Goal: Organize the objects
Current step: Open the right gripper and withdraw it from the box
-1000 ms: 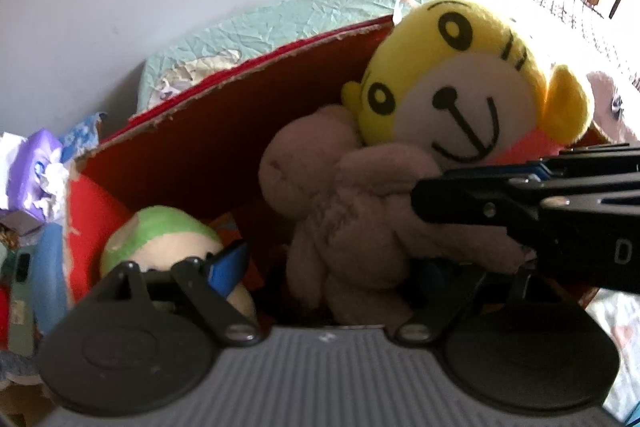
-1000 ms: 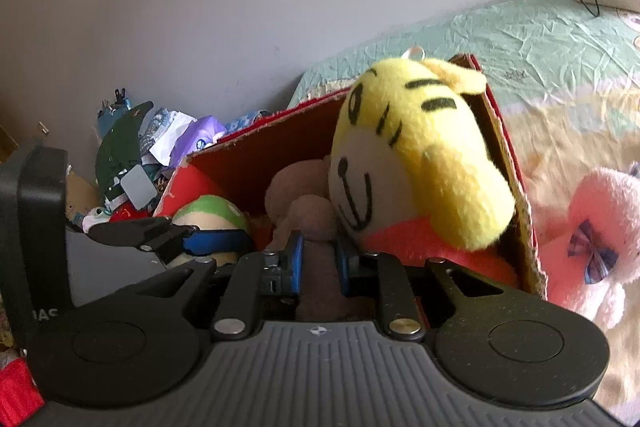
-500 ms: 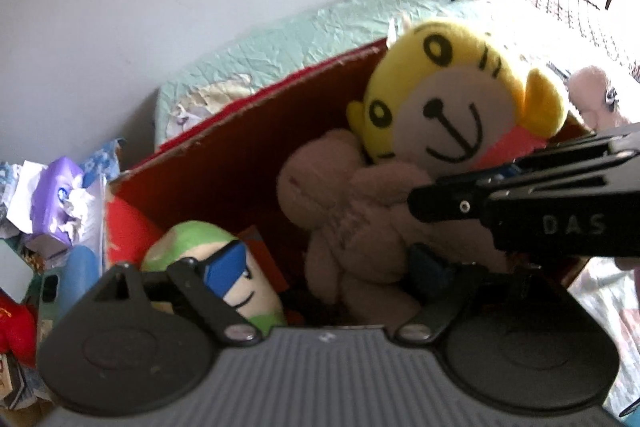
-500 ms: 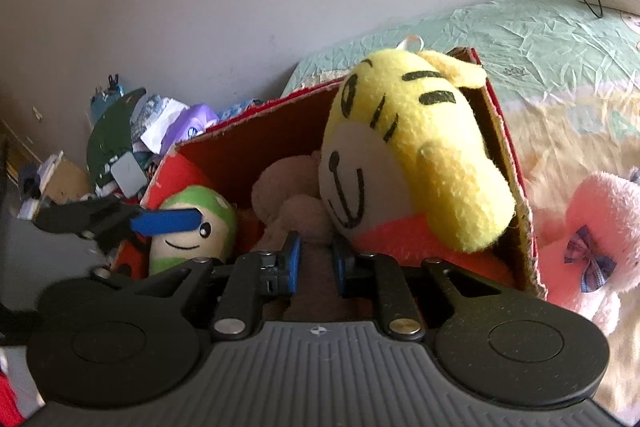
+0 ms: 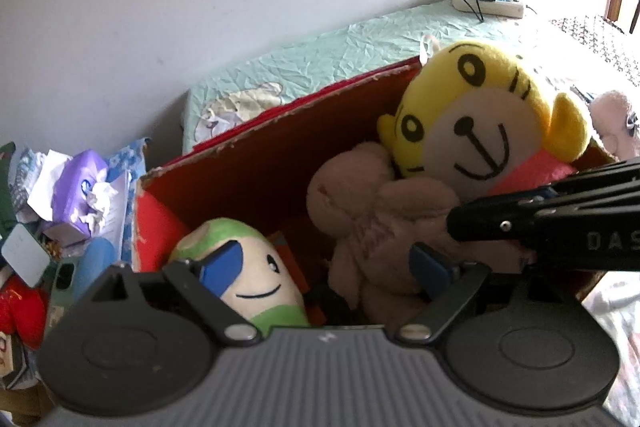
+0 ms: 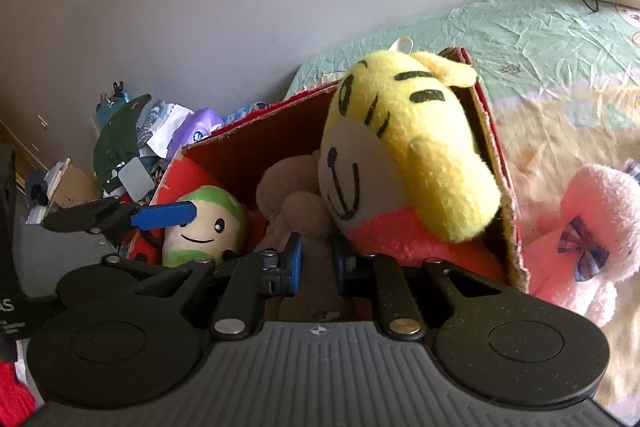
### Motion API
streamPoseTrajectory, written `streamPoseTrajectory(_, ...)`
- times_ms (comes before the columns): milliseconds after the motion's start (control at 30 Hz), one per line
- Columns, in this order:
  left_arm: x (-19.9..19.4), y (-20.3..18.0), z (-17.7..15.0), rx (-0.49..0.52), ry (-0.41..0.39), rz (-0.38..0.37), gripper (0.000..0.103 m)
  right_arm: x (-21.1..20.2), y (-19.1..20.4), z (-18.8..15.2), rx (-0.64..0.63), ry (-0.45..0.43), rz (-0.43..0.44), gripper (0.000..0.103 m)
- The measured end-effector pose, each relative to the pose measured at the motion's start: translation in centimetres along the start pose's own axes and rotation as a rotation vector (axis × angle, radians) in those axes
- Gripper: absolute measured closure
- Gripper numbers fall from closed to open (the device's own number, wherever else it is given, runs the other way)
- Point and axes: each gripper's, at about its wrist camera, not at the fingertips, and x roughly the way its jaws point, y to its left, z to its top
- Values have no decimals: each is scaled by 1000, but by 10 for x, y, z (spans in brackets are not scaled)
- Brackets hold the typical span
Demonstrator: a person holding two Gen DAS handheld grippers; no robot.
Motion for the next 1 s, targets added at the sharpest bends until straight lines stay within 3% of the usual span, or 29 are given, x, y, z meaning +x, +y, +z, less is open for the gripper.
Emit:
streamPoseTrajectory(400,4,-6,-3,1,7,28,4,-1,6,-8,-52,-23,-32,87)
streamPoseTrajectory(1000,-2,-13,-6,-7,16,64,6,-14,5,-10,-58,-47,-29,83)
